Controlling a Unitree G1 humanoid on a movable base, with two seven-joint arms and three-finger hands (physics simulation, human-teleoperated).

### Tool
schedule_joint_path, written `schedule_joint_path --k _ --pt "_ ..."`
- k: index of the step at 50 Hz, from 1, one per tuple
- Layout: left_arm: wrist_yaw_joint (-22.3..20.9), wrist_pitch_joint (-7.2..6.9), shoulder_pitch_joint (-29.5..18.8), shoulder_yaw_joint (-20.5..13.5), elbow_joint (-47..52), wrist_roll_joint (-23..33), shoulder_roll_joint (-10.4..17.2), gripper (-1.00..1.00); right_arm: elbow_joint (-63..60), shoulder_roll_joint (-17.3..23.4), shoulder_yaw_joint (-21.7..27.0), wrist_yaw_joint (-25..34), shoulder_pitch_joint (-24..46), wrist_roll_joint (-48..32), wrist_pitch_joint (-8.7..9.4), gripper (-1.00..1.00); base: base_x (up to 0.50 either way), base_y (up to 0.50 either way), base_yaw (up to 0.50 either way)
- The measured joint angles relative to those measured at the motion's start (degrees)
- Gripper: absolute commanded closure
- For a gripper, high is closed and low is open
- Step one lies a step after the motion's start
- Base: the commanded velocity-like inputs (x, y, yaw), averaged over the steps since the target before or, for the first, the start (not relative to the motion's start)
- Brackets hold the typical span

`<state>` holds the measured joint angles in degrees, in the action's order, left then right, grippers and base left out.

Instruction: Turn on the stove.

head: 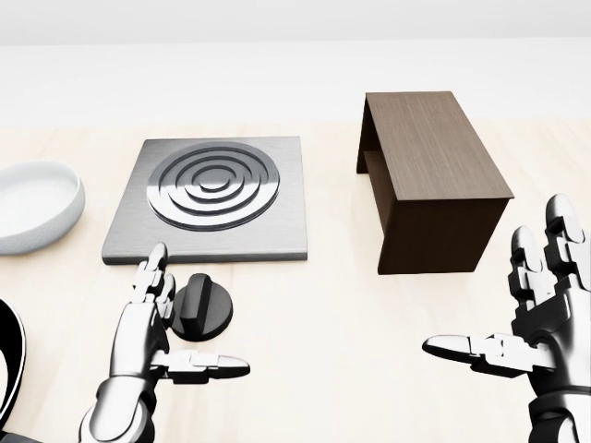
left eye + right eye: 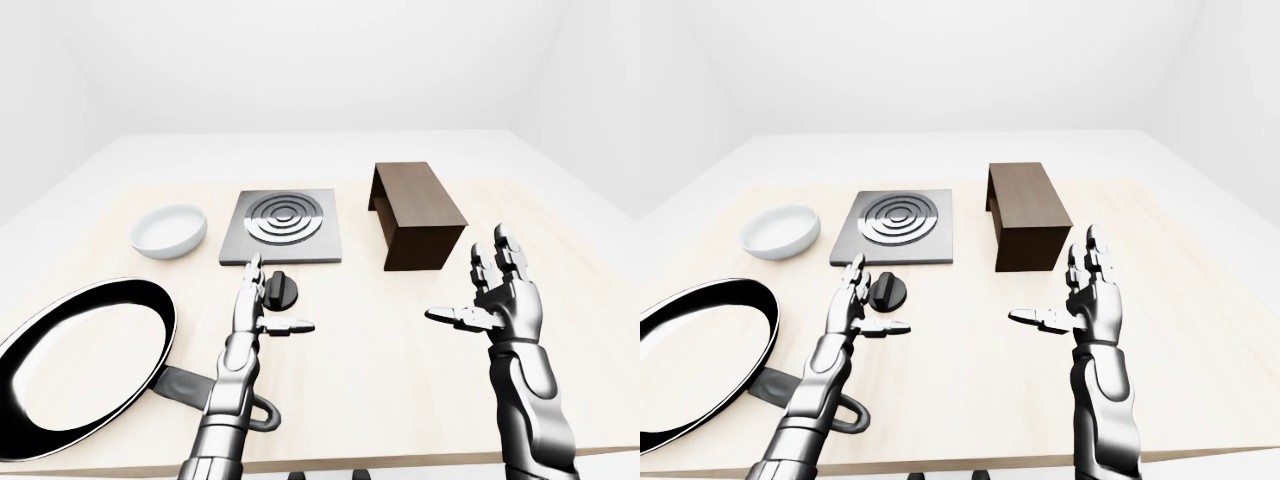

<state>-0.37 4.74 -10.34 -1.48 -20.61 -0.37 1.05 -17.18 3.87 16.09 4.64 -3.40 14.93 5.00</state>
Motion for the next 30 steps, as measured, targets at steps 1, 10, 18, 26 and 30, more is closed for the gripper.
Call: schedule_joint_path --k 1,10,18,26,30 --pt "0.0 0.07 0.0 0.0 -0.1 0.0 0.0 -1.00 0.0 0.0 0.0 0.0 0.0 0.0 0.00 -1.00 0.00 0.00 0.00" --pt "0.4 0.26 -0.4 0.0 -2.9 0.5 0.0 -1.00 0.2 0.0 -0.1 0.1 0.0 -0.1 0.00 -1.00 0.00 0.00 0.00" --pt "0.7 0.26 -0.9 0.2 -5.9 1.1 -0.1 -1.00 0.4 0.0 -0.1 0.1 -0.1 -0.1 0.00 -1.00 0.00 0.00 0.00" --pt "0.8 0.26 -0.9 0.4 -7.5 1.6 -0.2 -1.00 0.6 -0.1 -0.2 0.2 -0.1 -0.2 0.00 -1.00 0.00 0.00 0.00" --pt "0.9 0.26 -0.9 0.5 -7.6 2.0 -0.2 -1.00 0.7 -0.1 -0.2 0.2 -0.1 -0.2 0.00 -1.00 0.00 0.00 0.00"
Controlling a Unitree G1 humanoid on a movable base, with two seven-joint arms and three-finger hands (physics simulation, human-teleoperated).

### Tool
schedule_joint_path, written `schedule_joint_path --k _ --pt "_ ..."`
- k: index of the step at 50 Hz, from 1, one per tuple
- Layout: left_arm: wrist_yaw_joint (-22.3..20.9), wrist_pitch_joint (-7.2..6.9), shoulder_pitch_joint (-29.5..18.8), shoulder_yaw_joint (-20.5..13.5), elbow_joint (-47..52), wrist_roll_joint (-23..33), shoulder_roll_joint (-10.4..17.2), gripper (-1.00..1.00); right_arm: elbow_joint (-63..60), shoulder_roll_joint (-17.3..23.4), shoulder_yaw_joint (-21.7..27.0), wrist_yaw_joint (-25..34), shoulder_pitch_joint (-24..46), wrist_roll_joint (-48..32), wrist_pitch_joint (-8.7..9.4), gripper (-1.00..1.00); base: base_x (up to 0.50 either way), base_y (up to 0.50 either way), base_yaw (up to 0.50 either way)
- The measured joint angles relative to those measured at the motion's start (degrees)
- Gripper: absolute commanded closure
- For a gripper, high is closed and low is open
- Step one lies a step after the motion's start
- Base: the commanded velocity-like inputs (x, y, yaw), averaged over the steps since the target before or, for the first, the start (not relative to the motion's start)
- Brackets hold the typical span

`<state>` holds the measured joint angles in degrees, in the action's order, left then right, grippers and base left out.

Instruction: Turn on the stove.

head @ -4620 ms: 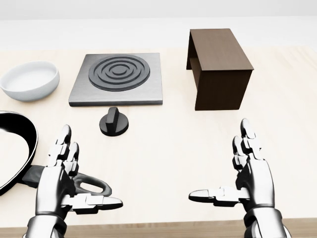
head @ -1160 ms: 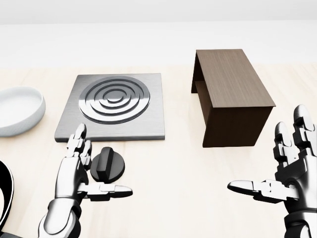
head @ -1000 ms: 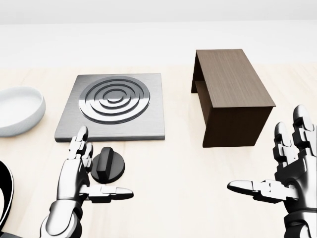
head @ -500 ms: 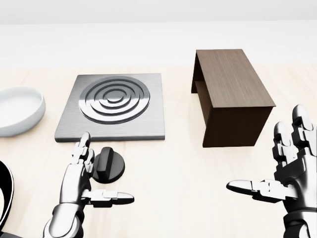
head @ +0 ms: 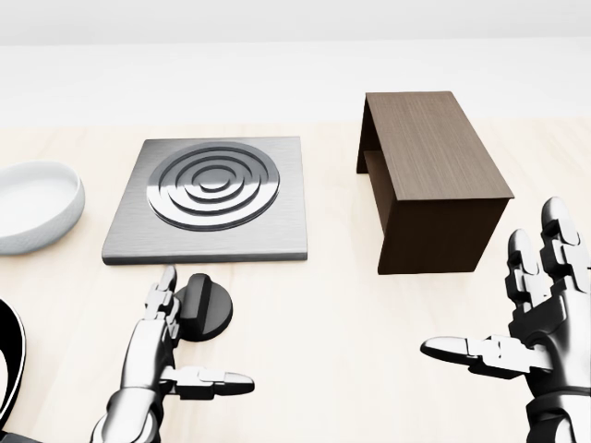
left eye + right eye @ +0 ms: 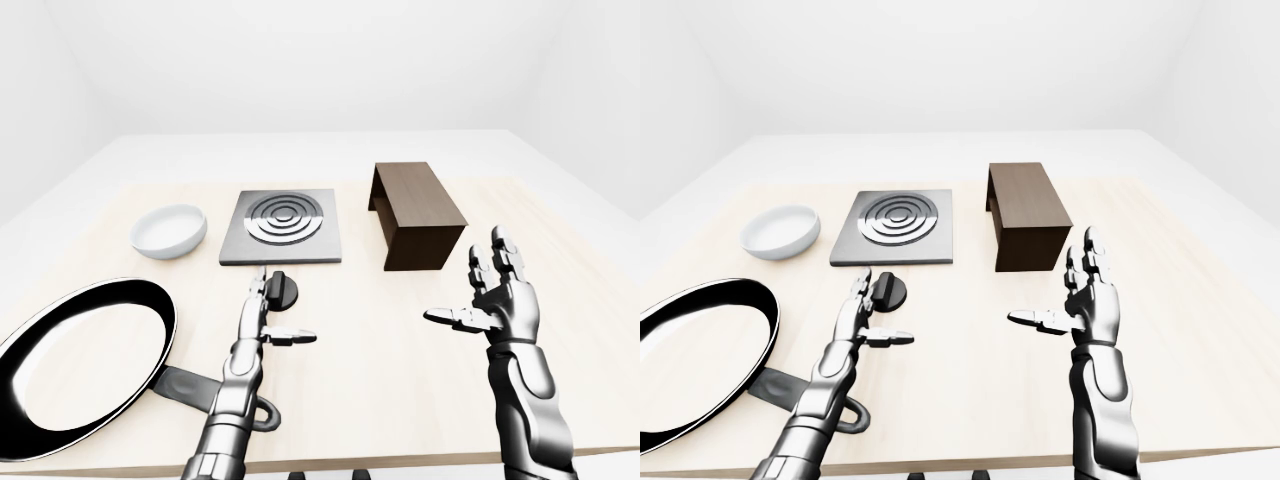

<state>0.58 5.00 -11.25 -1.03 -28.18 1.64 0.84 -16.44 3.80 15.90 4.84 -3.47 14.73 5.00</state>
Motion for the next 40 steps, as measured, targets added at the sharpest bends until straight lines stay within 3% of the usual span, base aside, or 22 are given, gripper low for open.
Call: schedule_joint_path --k 17,40 --pt "-1.4 -0.06 3.9 1.7 5.4 1.9 -0.8 -1.00 0.2 0.0 0.0 0.0 0.1 0.0 0.00 -1.00 0.00 0.00 0.00" --pt "-4.5 -2.87 9.0 4.8 15.5 3.8 -1.8 -1.00 0.1 0.1 0.0 -0.1 0.2 0.1 0.00 -1.00 0.00 0.00 0.00"
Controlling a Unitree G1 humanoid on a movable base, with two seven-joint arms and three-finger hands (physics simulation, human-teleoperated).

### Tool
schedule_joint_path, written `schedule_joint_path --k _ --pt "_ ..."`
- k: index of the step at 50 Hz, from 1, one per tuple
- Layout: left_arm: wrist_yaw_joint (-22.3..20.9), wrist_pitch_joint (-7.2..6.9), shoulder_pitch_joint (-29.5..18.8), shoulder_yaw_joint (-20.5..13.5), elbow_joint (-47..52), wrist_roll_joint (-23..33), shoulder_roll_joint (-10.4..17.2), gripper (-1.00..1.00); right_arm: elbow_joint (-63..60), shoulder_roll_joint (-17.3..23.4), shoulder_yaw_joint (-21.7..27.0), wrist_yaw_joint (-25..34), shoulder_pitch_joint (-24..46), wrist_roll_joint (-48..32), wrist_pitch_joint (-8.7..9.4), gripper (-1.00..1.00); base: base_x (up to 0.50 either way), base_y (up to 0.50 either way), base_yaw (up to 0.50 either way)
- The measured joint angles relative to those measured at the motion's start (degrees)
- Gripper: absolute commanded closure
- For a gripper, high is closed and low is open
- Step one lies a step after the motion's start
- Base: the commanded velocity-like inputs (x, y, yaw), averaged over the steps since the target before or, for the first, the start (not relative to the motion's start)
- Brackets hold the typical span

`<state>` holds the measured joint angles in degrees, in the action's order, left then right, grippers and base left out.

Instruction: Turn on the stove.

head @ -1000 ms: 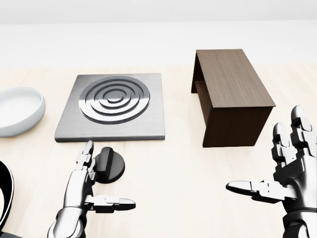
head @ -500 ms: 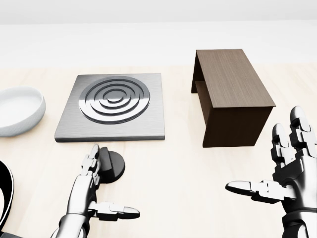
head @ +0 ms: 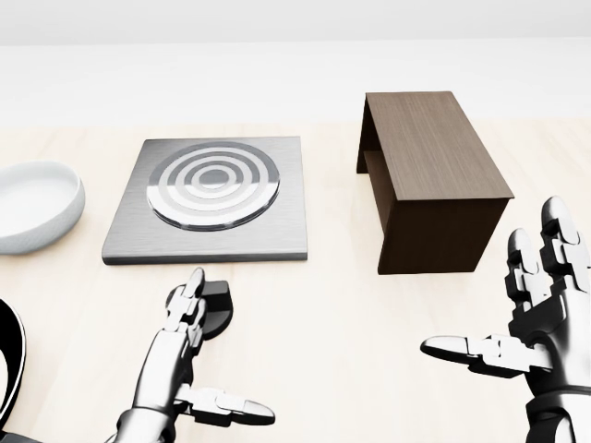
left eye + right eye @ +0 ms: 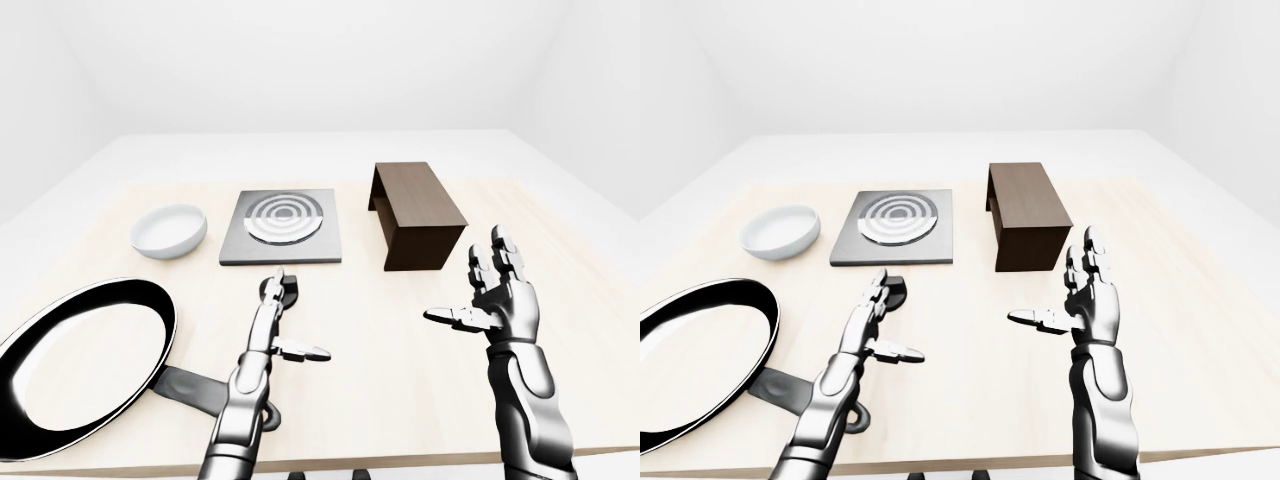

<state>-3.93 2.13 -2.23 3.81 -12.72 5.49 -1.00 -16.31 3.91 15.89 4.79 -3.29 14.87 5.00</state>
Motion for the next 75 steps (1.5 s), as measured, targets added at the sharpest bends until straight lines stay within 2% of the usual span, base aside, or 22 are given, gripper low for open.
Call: schedule_joint_path --k 13,31,34,38,41,49,61,75 --pt "-0.1 -1.42 -1.9 1.1 0.8 0.8 -0.8 -1.00 0.2 0.0 0.0 0.1 0.0 0.1 0.00 -1.00 0.00 0.00 0.00" --pt "2.2 -1.87 -14.9 0.4 -9.5 2.2 -2.5 -1.00 0.0 0.0 0.1 0.1 -0.1 0.1 0.00 -1.00 0.00 0.00 0.00" --pt "2.5 -2.66 -17.2 0.2 -10.5 2.2 -2.7 -1.00 -0.1 0.0 0.1 0.1 -0.1 0.2 0.00 -1.00 0.00 0.00 0.00" --pt "2.5 -4.98 -18.6 0.4 -8.5 2.1 -3.1 -1.00 -0.1 0.0 0.1 0.0 -0.1 0.2 0.00 -1.00 0.00 0.00 0.00" --pt "2.1 -7.13 -18.4 0.8 -5.3 1.9 -3.4 -1.00 -0.2 0.0 0.1 0.0 -0.1 0.2 0.00 -1.00 0.00 0.00 0.00" --pt "0.9 -7.13 -14.1 1.5 8.9 0.5 -3.1 -1.00 -0.2 -0.1 0.0 0.0 -0.1 0.1 0.00 -1.00 0.00 0.00 0.00" --pt "0.3 -7.13 -6.2 1.1 34.5 -4.2 -1.2 -1.00 -0.8 -0.2 -0.3 -0.1 -0.1 -0.1 0.00 -1.00 0.00 0.00 0.00" --pt "2.2 -7.13 -4.1 -2.5 47.5 -8.5 0.6 -1.00 -1.2 -0.3 -0.4 -0.1 -0.2 -0.5 0.00 -1.00 0.00 0.00 0.00"
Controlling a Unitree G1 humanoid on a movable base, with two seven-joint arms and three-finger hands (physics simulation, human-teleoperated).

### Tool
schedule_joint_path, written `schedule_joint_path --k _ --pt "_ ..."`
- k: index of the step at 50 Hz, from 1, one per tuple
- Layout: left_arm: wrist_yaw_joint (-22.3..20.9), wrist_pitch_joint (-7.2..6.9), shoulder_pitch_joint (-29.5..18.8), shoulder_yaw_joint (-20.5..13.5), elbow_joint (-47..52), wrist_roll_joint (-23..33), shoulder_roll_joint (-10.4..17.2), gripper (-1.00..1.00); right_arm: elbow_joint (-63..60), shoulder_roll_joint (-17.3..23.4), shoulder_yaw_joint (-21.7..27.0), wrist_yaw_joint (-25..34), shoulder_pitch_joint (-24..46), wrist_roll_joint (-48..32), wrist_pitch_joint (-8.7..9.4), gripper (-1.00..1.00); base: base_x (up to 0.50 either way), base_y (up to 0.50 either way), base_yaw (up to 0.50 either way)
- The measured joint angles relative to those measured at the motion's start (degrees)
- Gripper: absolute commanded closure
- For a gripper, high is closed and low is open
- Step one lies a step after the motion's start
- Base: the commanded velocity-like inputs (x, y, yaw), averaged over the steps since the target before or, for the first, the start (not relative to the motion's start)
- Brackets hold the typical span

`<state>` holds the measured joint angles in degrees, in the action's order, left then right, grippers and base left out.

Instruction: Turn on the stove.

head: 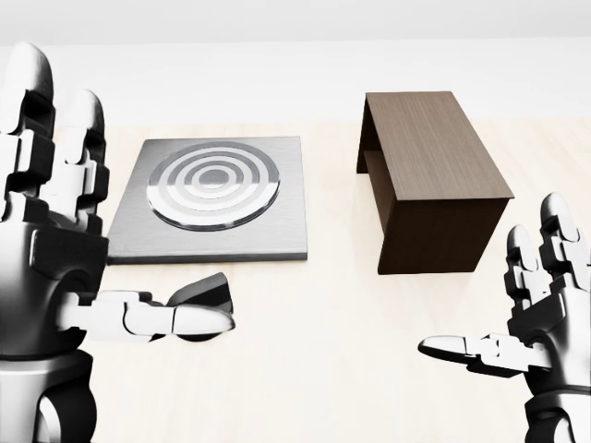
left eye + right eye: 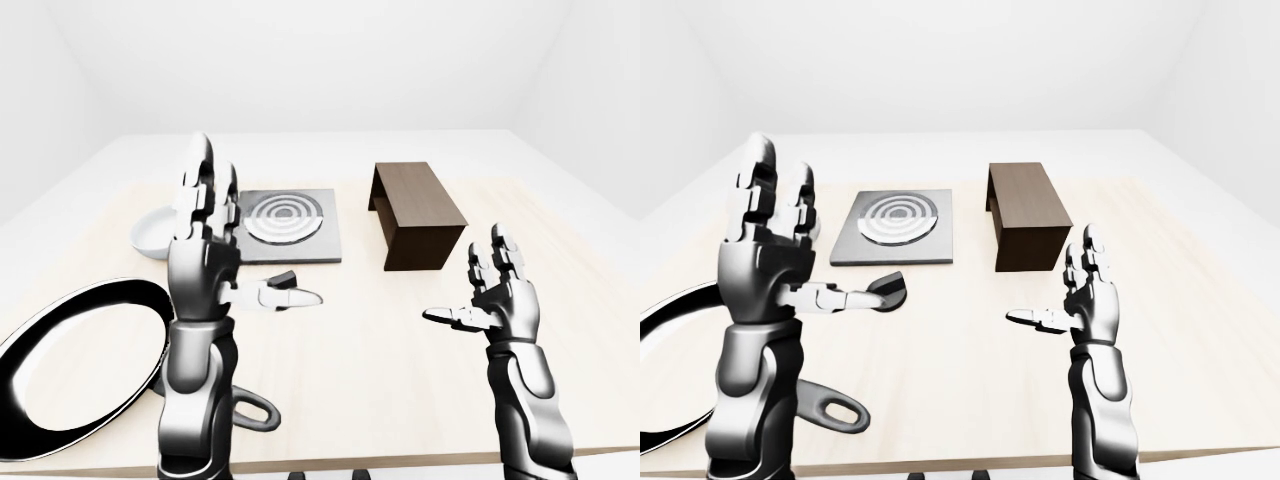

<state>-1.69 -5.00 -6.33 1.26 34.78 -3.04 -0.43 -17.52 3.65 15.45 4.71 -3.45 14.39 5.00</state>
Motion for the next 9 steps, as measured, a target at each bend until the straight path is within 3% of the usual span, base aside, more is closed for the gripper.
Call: schedule_joint_path --k 9 --pt "3.6 0.00 -0.9 -3.0 3.6 -3.9 0.5 -1.00 0.3 0.0 -0.1 0.0 0.0 -0.2 0.00 -1.00 0.00 0.00 0.00"
